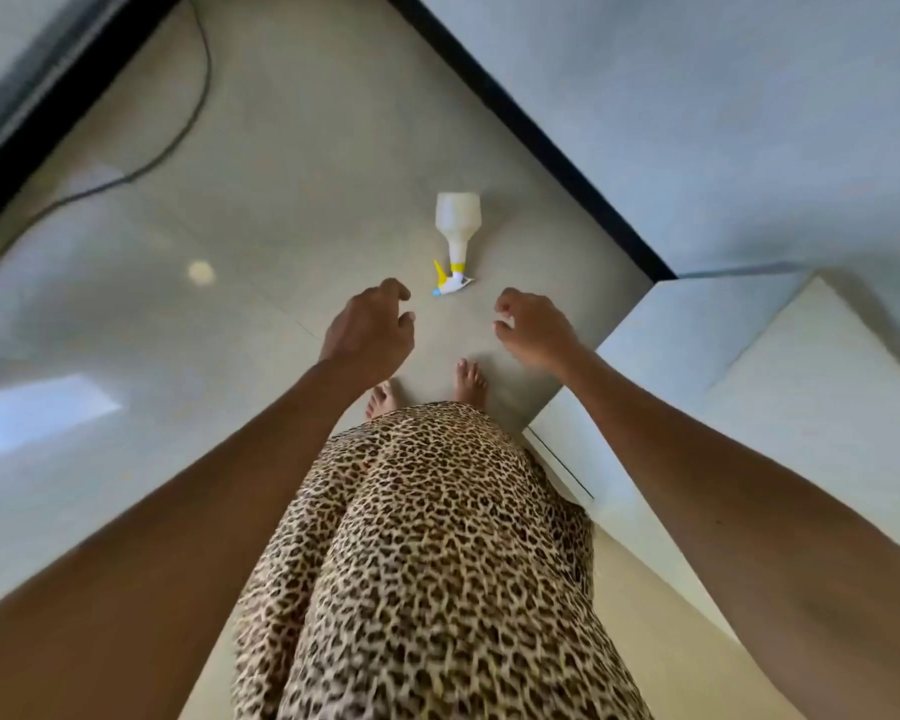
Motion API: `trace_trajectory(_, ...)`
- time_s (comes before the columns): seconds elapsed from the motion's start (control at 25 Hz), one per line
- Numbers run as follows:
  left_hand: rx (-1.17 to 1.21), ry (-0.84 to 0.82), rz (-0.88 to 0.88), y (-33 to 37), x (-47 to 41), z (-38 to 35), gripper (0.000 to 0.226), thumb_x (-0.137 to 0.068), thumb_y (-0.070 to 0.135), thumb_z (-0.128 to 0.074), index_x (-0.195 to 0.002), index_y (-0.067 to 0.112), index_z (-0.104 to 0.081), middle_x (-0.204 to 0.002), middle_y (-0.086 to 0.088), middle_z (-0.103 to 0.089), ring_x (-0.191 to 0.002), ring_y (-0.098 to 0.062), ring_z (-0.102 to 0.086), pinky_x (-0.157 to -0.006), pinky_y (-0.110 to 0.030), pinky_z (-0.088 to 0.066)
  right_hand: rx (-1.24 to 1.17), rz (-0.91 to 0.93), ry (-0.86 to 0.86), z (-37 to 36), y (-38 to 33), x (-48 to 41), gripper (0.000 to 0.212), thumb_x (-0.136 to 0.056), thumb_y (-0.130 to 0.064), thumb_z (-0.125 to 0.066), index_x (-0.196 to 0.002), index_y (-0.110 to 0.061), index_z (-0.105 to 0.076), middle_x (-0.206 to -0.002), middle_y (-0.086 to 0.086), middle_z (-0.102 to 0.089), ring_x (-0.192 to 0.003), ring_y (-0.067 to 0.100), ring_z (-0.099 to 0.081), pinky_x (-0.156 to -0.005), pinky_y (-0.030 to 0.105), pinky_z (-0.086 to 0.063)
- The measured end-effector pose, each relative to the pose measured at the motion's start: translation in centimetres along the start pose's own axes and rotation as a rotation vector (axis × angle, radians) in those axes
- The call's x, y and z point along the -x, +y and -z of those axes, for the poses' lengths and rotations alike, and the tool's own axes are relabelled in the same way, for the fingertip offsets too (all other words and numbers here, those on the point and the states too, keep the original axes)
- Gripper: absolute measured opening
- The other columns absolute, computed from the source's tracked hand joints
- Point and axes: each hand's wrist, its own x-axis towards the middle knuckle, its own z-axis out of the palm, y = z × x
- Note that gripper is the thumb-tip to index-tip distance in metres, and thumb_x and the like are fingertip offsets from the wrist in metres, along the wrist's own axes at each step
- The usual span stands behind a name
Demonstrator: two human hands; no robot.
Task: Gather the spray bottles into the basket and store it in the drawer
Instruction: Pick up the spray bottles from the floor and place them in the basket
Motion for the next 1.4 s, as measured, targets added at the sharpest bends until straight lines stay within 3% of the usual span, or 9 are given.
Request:
trace_trajectory(0.16,0.014,-0.004,0.074,-5.1,-8.7,-7.9,0.033,-0.090,0.020,-0.047,-0.123,0.012,-0.048,-0.129,-0.012,-0.056,-0.115,-0.032,-0.052,-0.093,-0.037,-0.041,0.482,0.253,0.002,-8.4,3.9,-11.2,0.037,-0.084,-0.003,-0.049,-0.121,-0.006,-0.049,-0.120,0.015,-0.058,-0.114,0.031,-0.051,-0.090,0.039,-0.042)
trace_trajectory(0.28,0.008,0.003,0.107,-9.1,-14.8,-14.7,0.034,-0.090,0.019,-0.046,-0.123,0.013,-0.048,-0.129,-0.013,-0.056,-0.114,-0.033,-0.051,-0.091,-0.037,-0.041,0.913,0.480,0.062,-13.1,6.7,-19.0,0.020,-0.069,-0.011,-0.067,-0.089,-0.016,-0.069,-0.086,0.003,-0.071,-0.091,0.018,-0.066,-0.082,0.027,-0.052)
trace_trajectory(0.36,0.003,0.010,0.106,-11.2,-17.9,-18.1,0.034,-0.090,0.018,-0.046,-0.124,0.013,-0.048,-0.128,-0.014,-0.056,-0.110,-0.034,-0.053,-0.089,-0.037,-0.042,1.150,0.536,0.030,-15.9,8.6,-23.8,0.027,-0.087,-0.006,-0.048,-0.111,0.001,-0.059,-0.119,0.023,-0.060,-0.123,0.030,-0.048,-0.109,0.039,-0.036)
trace_trajectory(0.48,0.002,0.026,0.120,-13.5,-21.0,-21.2,0.034,-0.090,0.017,-0.046,-0.124,0.013,-0.048,-0.125,-0.018,-0.057,-0.107,-0.036,-0.055,-0.087,-0.038,-0.043,1.207,0.630,0.033,-17.7,10.7,-29.0,0.041,-0.092,0.001,-0.021,-0.129,0.011,-0.035,-0.144,0.032,-0.029,-0.140,0.041,-0.016,-0.118,0.049,-0.010)
trace_trajectory(0.64,0.017,0.047,0.133,-15.4,-23.9,-22.9,0.034,-0.090,0.017,-0.046,-0.124,0.013,-0.048,-0.126,-0.017,-0.057,-0.096,-0.035,-0.058,-0.084,-0.035,-0.043,1.119,0.749,-0.089,-18.1,11.8,-31.8,0.041,-0.090,-0.002,-0.022,-0.122,0.002,-0.048,-0.130,0.020,-0.053,-0.134,0.036,-0.036,-0.117,0.043,-0.021)
trace_trajectory(0.76,0.029,0.067,0.129,-16.2,-25.0,-22.5,0.034,-0.090,0.018,-0.046,-0.124,0.014,-0.048,-0.127,-0.015,-0.057,-0.101,-0.033,-0.057,-0.088,-0.036,-0.043,1.435,0.798,-0.035,-17.4,10.9,-34.0,0.029,-0.089,0.001,-0.042,-0.113,0.009,-0.056,-0.121,0.029,-0.058,-0.127,0.039,-0.044,-0.118,0.041,-0.016)
trace_trajectory(0.92,0.048,0.099,0.119,-16.3,-24.2,-20.2,0.035,-0.090,0.019,-0.047,-0.125,0.014,-0.047,-0.131,-0.013,-0.055,-0.117,-0.030,-0.051,-0.095,-0.036,-0.040,1.044,0.888,-0.024,-16.4,10.1,-32.3,0.022,-0.079,-0.006,-0.051,-0.077,-0.021,-0.068,-0.070,-0.006,-0.068,-0.077,0.014,-0.066,-0.104,0.032,-0.043)
trace_trajectory(1.2,0.204,0.113,-0.109,-9.1,-17.2,-11.6,0.062,-0.083,0.012,-0.061,-0.137,0.020,-0.033,-0.132,-0.010,-0.054,-0.117,-0.028,-0.052,-0.099,-0.036,-0.041,0.237,0.605,-0.076,-8.1,3.9,-22.2,0.040,-0.081,0.010,-0.043,-0.118,0.000,-0.053,-0.123,0.019,-0.054,-0.123,0.027,-0.046,-0.115,0.028,-0.008)
trace_trajectory(1.4,0.256,0.341,-0.317,-1.7,-9.6,-1.7,0.035,-0.080,0.001,-0.063,-0.113,0.011,-0.060,-0.118,-0.009,-0.063,-0.105,-0.020,-0.059,-0.089,-0.021,-0.041,-0.072,0.531,-0.037,2.8,-2.5,-10.5,0.049,-0.071,0.017,-0.043,-0.114,-0.002,-0.056,-0.114,0.017,-0.061,-0.104,0.028,-0.055,-0.069,0.008,-0.024)
